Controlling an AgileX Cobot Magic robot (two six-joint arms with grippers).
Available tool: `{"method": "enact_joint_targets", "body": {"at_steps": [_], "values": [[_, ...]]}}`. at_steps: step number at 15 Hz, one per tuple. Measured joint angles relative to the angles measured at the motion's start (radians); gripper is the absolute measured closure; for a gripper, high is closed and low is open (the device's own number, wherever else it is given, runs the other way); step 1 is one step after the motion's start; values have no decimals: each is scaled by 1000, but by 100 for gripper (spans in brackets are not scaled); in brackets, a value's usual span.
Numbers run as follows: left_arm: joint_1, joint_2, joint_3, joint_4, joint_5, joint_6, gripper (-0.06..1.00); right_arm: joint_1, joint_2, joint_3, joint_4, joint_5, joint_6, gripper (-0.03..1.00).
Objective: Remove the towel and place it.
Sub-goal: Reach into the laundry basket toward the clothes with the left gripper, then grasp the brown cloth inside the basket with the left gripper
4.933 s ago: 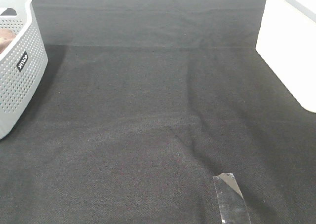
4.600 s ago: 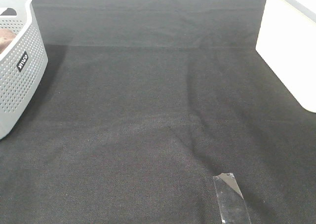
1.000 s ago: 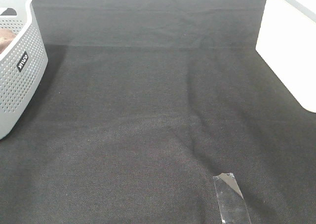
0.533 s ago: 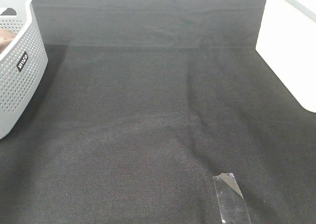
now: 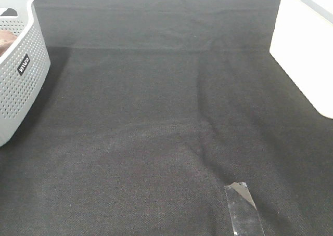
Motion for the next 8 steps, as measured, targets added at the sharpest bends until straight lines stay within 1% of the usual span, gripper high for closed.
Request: {"method": "enact_joint_targets", "body": {"at_steps": [2,4,6,8], "values": [[16,100,-32,0,-14,19,-4,0,0,0,0,0,0,24],[31,188,-100,1,-16,29,-4,0,0,0,0,0,0,24],[34,263,-158,1,-15,33,-4,0,0,0,0,0,0,24],[34,331,-195,10,1,67,-2,0,0,0,0,0,0,24]]}}
